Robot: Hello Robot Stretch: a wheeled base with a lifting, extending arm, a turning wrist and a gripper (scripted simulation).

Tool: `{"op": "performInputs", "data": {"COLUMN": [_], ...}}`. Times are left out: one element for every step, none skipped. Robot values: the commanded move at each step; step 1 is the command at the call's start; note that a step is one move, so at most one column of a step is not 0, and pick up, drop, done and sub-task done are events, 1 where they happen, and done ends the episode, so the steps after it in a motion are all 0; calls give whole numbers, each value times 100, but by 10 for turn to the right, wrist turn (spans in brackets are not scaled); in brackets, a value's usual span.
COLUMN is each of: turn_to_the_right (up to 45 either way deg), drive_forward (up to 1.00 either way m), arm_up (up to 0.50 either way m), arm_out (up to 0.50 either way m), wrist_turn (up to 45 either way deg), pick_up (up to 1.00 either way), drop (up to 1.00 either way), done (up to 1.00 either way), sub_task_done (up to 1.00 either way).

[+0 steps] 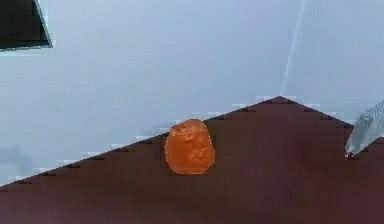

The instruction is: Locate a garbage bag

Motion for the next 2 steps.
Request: {"op": "performInputs", "data": {"turn_to_the_right": [0, 0], "drive_forward": [55, 0], "arm_up": [0, 0], "arm_out": [0, 0], "wrist_turn": [0, 0], "pick_up": [0, 0], "drop": [0, 0], "done": [0, 100], "sub_task_done": [0, 0]}}
